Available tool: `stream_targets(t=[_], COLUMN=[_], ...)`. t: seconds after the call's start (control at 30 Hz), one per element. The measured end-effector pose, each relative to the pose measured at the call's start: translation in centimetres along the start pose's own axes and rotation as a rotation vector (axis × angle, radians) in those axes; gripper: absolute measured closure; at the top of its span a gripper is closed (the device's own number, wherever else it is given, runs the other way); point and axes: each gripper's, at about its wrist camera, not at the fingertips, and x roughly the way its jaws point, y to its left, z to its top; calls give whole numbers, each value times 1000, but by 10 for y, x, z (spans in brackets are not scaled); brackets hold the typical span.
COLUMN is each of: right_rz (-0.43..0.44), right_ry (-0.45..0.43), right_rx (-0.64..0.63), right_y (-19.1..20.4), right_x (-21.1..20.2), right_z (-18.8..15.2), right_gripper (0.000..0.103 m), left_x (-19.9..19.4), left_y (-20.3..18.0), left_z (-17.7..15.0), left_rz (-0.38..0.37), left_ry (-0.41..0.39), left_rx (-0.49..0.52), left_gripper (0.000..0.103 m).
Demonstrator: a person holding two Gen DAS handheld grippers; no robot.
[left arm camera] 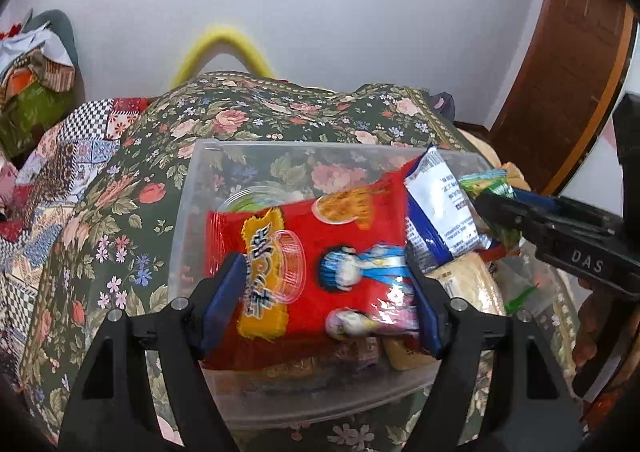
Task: Organize snacks
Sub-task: 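Carry both bags over the clear box and open both tools to drop them, then grasp the long biscuit pack with left tool while right tool grasps the orange meatball bag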
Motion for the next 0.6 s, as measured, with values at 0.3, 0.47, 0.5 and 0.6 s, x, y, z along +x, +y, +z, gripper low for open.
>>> stream_targets(t=[0.3, 0.47, 0.5, 0.6], right_rz=[-10, 3, 6, 19], right_ry=[-12, -47, -53, -76], right_rx=[-27, -45, -47, -55], right_y=[7, 14, 15, 21], right_x=[-11, -33, -37, -56], right_z=[-2, -1, -1, -4], right_gripper=[41, 35, 35, 34], left_x=[-10, -34, -40, -58], left_y=[-8, -15, -15, -14], left_z=[-2, 1, 2, 1], left_rz=[1, 9, 12, 6], left_ry=[22, 1, -1, -9], left_rx=[45, 79, 83, 80], left_gripper=[26, 25, 25, 25])
